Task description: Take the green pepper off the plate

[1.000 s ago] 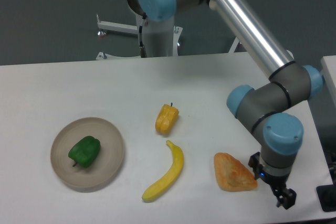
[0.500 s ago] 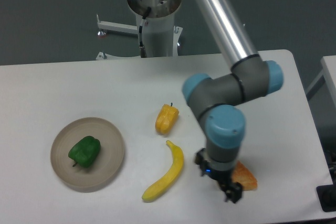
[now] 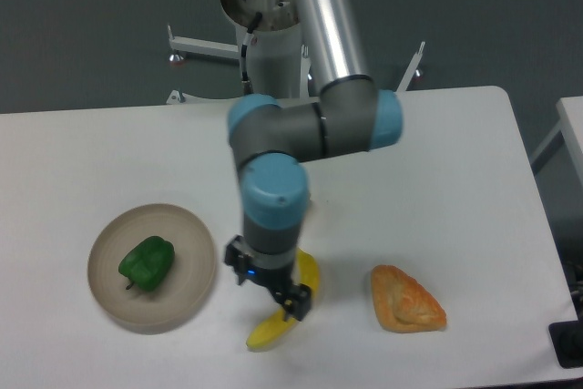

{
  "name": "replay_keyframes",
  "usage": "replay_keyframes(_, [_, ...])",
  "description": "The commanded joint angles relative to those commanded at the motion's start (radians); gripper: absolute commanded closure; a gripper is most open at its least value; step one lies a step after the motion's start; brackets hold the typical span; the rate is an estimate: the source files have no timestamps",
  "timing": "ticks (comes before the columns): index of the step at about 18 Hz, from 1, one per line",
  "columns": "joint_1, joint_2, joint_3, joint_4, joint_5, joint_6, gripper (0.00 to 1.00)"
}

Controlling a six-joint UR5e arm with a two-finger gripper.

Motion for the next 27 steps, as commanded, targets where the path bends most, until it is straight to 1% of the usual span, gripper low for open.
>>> replay_keyframes(3, [-0.041,0.031,-0.051,0.000,0.003,-0.023,0.00])
replay_keyframes(7, [-0.080,0.045,-0.101,0.008,0.006,-0.149,0.00])
replay_keyframes(9, [-0.095,0.060,-0.124,0.015,0.006,-0.178,0.00])
replay_keyframes(10, [-0.098,0.060,-0.137,0.032,0.006,-0.193,0.00])
replay_keyframes(14, [-0.103,0.068,-0.198,0.133,0.003,-0.259,0.00])
replay_keyframes(15, [-0.133,0.059,-0.226,0.158,-0.005,-0.358,0.00])
replay_keyframes(27, [-0.140,0.046,-0.221,0.164,-0.011,-0.368,0.00])
